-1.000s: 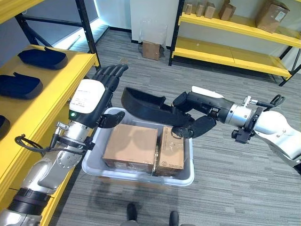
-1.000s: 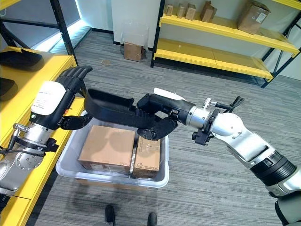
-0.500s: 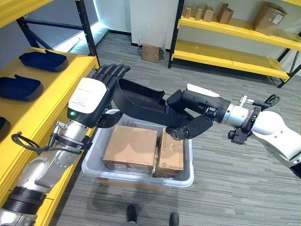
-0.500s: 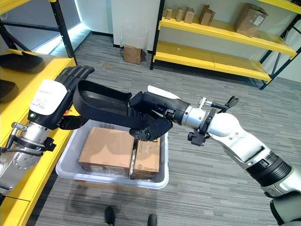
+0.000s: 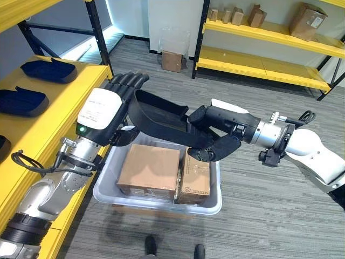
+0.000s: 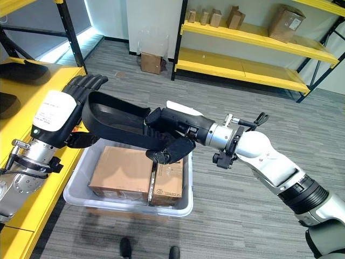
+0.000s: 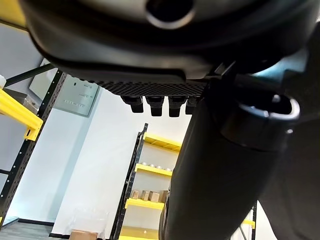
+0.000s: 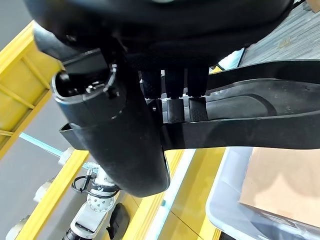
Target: Move parts from the plastic box to the shelf.
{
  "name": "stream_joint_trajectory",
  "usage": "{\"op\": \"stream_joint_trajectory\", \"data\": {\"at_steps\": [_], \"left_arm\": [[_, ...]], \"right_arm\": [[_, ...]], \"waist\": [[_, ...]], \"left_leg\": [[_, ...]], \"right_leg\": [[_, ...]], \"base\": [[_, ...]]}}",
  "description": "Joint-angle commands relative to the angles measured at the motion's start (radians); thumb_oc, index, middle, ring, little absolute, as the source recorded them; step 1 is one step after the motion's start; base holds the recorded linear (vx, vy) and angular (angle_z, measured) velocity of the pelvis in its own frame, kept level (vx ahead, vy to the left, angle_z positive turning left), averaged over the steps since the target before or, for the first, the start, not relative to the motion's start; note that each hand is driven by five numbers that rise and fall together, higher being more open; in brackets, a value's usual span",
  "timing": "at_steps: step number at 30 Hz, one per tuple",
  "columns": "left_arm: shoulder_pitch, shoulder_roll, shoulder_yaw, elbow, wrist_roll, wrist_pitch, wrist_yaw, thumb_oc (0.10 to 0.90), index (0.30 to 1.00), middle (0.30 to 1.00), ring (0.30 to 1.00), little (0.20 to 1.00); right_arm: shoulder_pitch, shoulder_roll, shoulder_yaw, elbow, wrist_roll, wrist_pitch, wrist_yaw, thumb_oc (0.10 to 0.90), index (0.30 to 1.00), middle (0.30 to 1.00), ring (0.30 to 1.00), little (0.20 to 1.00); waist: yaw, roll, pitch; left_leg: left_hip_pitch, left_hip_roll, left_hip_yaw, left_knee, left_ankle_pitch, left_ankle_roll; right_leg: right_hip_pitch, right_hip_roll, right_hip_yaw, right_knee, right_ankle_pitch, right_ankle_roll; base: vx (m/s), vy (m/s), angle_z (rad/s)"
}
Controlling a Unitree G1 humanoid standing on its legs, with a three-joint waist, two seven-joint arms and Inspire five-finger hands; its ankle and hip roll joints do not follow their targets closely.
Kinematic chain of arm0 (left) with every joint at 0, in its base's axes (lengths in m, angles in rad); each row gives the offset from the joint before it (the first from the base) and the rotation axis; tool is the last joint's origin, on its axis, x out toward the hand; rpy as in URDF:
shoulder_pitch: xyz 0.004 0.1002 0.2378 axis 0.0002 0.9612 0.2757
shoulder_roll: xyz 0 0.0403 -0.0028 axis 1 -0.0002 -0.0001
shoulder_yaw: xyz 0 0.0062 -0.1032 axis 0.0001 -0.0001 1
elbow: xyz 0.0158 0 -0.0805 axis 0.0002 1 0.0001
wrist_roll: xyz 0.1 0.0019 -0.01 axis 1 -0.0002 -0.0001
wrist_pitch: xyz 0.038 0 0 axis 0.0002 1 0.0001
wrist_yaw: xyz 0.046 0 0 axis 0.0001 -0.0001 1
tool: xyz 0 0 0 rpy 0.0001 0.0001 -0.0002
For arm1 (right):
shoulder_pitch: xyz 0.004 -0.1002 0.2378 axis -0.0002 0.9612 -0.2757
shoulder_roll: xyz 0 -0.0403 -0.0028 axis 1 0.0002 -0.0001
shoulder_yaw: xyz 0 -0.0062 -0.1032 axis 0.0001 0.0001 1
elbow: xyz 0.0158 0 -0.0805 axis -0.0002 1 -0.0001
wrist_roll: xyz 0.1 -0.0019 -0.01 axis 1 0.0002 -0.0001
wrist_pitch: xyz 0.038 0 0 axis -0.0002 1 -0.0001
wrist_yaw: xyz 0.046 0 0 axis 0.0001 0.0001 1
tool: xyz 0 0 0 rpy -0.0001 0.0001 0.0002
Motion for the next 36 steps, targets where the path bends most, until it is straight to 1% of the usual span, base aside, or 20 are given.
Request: {"op": "stream_joint_trajectory", "data": {"at_steps": [1, 12, 21, 25, 28, 33, 36], "left_arm": [[-0.095, 0.024, -0.035, -0.053, 0.022, -0.055, 0.083, 0.900, 1.000, 1.000, 1.000, 1.000], [-0.003, 0.047, 0.053, -0.057, 0.037, -0.059, 0.101, 0.900, 1.000, 1.000, 1.000, 1.000], [0.057, 0.040, 0.115, -0.105, 0.041, -0.063, 0.102, 0.900, 1.000, 1.000, 1.000, 1.000], [0.080, 0.045, 0.140, -0.100, 0.043, -0.065, 0.108, 0.900, 1.000, 1.000, 1.000, 1.000], [0.108, 0.035, 0.181, -0.102, 0.035, -0.063, 0.114, 0.900, 1.000, 1.000, 1.000, 1.000], [0.098, 0.027, 0.182, -0.101, 0.027, -0.063, 0.116, 0.900, 1.000, 1.000, 1.000, 1.000], [0.082, 0.027, 0.164, -0.119, 0.028, -0.068, 0.103, 0.900, 1.000, 1.000, 1.000, 1.000]], "right_arm": [[-0.063, 0.038, -0.060, 0.014, 0.040, -0.152, -0.059, 0.400, 0.300, 0.300, 0.300, 0.300], [0.015, 0.018, -0.126, 0.053, -0.019, -0.168, -0.076, 0.400, 0.300, 0.300, 0.300, 0.300], [0.040, 0.022, -0.146, 0.060, -0.034, -0.168, -0.076, 0.400, 0.300, 0.300, 0.300, 0.300], [0.069, 0.017, -0.171, 0.072, -0.043, -0.170, -0.077, 0.400, 0.300, 0.300, 0.300, 0.300], [0.097, 0.009, -0.196, 0.076, -0.061, -0.172, -0.076, 0.400, 0.300, 0.300, 0.300, 0.300], [0.092, 0.020, -0.187, 0.085, -0.065, -0.167, -0.073, 0.400, 0.300, 0.300, 0.300, 0.300], [0.085, 0.031, -0.181, 0.086, -0.064, -0.167, -0.072, 0.400, 0.300, 0.300, 0.300, 0.300]], "waist": [[0.001, 0.018, -0.143], [0.006, 0.018, -0.146], [0.013, 0.014, -0.146], [0.015, 0.012, -0.146], [0.018, 0.009, -0.144], [0.018, 0.007, -0.145], [0.017, 0.007, -0.145]], "left_leg": [[0.060, 0.065, -0.051, -0.009, -0.102, -0.072], [0.064, 0.061, -0.058, -0.009, -0.107, -0.069], [0.067, 0.061, -0.059, -0.009, -0.109, -0.067], [0.068, 0.062, -0.063, -0.009, -0.109, -0.066], [0.066, 0.062, -0.066, -0.009, -0.109, -0.066], [0.067, 0.062, -0.067, -0.009, -0.109, -0.066], [0.066, 0.061, -0.069, -0.009, -0.110, -0.065]], "right_leg": [[0.014, -0.083, 0.006, -0.001, -0.038, 0.112], [0.023, -0.084, -0.001, -0.001, -0.044, 0.111], [0.024, -0.083, -0.002, -0.001, -0.046, 0.109], [0.025, -0.083, -0.004, -0.001, -0.046, 0.109], [0.025, -0.084, -0.005, -0.001, -0.046, 0.109], [0.025, -0.083, -0.005, -0.001, -0.046, 0.108], [0.026, -0.084, -0.004, -0.001, -0.047, 0.107]], "base": [[0.00, 0.000, 0.00], [0.00, 0.000, 0.00], [0.00, 0.000, 0.00], [0.00, 0.000, 0.00], [0.00, 0.000, 0.00], [0.00, 0.000, 0.00], [0.00, 0.000, 0.00]]}}
